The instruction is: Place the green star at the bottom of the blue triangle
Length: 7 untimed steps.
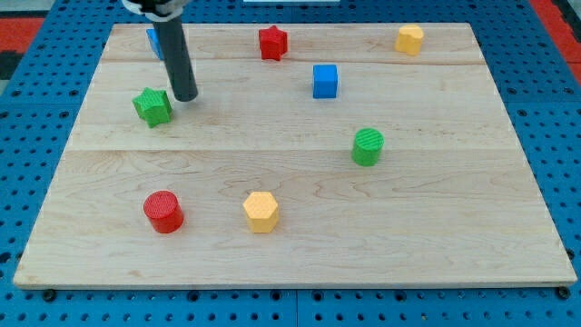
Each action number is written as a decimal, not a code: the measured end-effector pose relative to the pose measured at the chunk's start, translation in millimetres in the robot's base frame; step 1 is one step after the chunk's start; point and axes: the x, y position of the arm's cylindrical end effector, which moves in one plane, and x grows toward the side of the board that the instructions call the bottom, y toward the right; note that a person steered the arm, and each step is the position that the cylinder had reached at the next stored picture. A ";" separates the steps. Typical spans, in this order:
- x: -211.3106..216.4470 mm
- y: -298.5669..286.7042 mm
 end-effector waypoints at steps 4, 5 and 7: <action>20.5 -9.4; 6.1 -16.2; -12.4 -53.5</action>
